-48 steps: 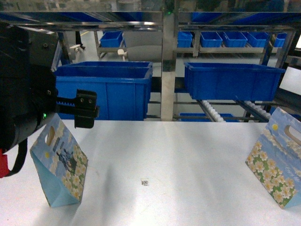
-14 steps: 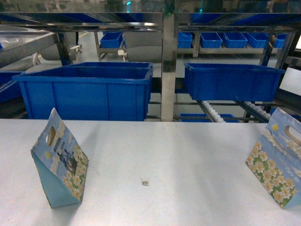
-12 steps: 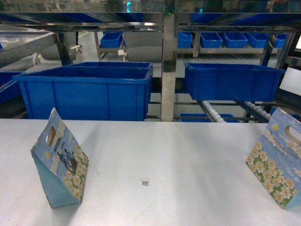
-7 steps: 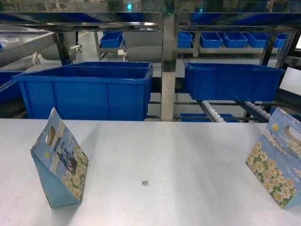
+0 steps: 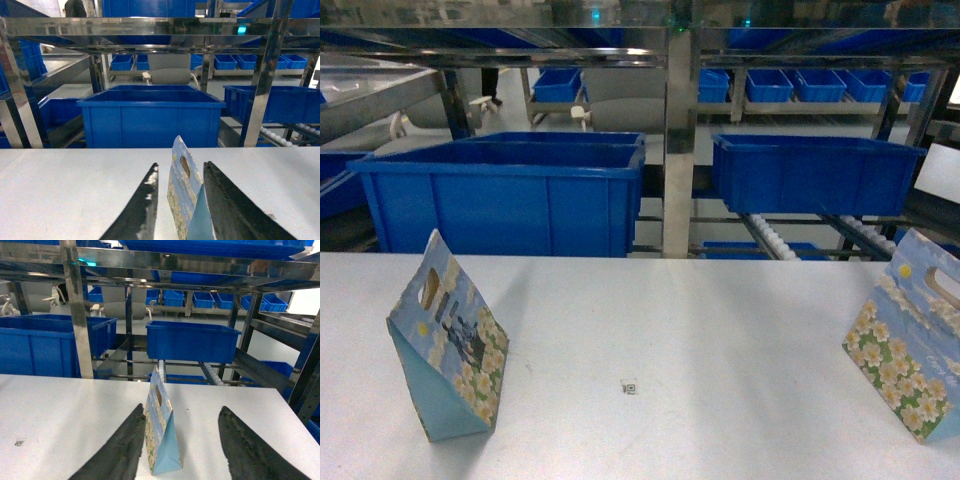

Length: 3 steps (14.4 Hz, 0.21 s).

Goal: Move flower gift bag to table near conveyor

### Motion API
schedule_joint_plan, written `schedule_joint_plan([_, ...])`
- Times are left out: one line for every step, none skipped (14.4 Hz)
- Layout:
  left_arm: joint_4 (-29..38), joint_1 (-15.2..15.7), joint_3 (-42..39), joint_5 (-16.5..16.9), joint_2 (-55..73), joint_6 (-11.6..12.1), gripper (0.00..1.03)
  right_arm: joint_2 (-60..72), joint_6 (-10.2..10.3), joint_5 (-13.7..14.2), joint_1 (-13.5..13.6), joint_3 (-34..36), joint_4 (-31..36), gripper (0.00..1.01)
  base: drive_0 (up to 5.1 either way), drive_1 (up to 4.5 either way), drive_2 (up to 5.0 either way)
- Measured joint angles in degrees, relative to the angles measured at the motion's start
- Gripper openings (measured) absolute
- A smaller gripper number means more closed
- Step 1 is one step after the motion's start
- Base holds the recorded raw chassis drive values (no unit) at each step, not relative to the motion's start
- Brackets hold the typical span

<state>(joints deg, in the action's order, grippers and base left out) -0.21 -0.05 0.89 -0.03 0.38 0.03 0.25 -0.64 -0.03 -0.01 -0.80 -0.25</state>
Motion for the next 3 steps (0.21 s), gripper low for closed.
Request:
schedule_joint_plan([0.0, 0.0, 0.0, 0.0, 0.0, 0.0, 0.4, 0.0, 0.0, 0.0, 0.0, 0.0, 0.0, 0.52, 0.0, 0.0, 0.0])
schedule_joint_plan([0.0, 0.0, 0.0, 0.0, 0.0, 0.0, 0.53, 0.0, 0.0, 0.0, 0.0, 0.0, 0.0, 0.65, 0.0, 0.0, 0.0])
schedule_joint_plan([0.0, 0.0, 0.0, 0.0, 0.0, 0.0, 0.65, 0.0, 0.0, 0.0, 0.0, 0.0, 0.0, 0.78, 0.0, 0.0, 0.0])
